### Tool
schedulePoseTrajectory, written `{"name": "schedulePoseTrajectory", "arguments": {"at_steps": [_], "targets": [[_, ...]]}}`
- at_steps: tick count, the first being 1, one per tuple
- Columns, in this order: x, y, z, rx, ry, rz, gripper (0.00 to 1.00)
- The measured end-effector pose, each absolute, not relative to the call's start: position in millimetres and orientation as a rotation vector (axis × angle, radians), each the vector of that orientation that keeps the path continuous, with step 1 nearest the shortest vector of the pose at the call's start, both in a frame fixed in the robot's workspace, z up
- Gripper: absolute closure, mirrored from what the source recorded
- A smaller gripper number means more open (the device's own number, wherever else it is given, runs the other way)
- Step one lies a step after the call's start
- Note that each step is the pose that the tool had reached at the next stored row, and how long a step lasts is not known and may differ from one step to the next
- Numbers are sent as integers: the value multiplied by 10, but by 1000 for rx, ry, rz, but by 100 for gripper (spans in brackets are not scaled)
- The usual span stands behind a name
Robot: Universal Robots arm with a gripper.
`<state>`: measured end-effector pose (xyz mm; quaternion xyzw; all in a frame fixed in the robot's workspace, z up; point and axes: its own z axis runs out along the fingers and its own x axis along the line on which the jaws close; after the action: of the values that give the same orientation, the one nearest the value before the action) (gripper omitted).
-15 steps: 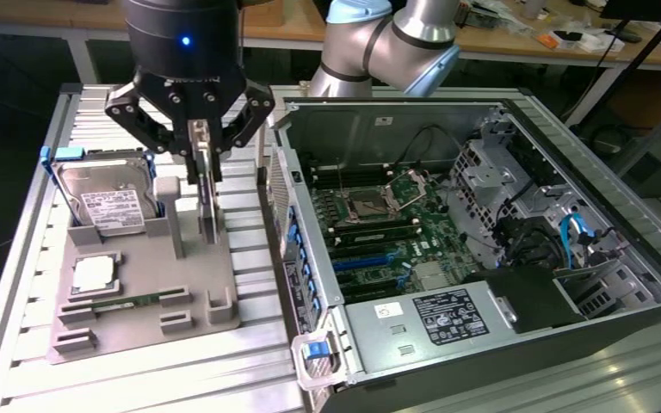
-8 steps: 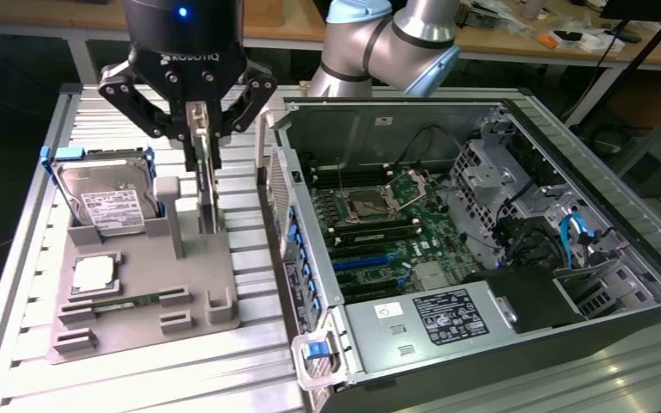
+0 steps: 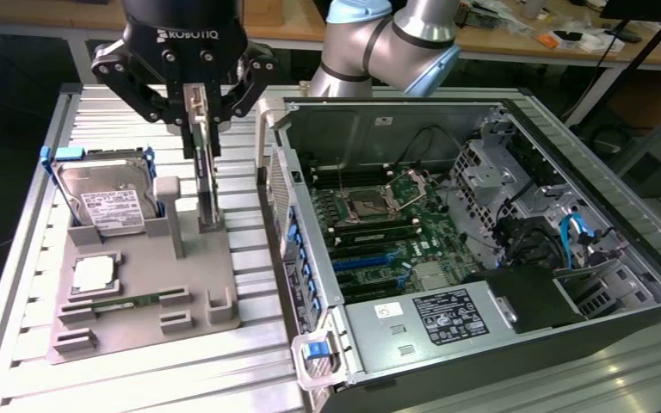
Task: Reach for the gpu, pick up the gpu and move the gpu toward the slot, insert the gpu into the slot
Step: 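Pick up the gpu and move the gpu toward the slot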
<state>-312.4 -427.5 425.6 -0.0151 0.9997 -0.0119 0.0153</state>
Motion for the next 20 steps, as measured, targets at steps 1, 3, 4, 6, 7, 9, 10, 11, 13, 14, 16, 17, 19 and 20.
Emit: {"name": "schedulePoseTrajectory", "arguments": {"at_steps": [1,3,4,6,7,9,10,11,13,14,16,17,19,20], "targets": [[-3124,-4275,4256,-47,3110,-38,73],[-3124,-4275,4257,-47,3111,-38,73],[-3119,-4274,4258,-47,3111,-39,73],[-3098,-4275,4257,-47,3111,-39,73],[-3077,-4275,4257,-47,3111,-39,73],[-3034,-4275,4256,-47,3111,-38,73],[-3015,-4275,4255,-47,3111,-38,73],[-2995,-4275,4255,-47,3111,-38,73],[-2950,-4275,4254,-47,3111,-38,73],[-2925,-4275,4254,-47,3111,-38,73],[-2883,-4276,4255,-47,3111,-38,73],[-2865,-4275,4254,-47,3111,-38,73],[-2831,-4276,4253,-47,3111,-38,73],[-2813,-4275,4253,-47,3111,-38,73]]}}
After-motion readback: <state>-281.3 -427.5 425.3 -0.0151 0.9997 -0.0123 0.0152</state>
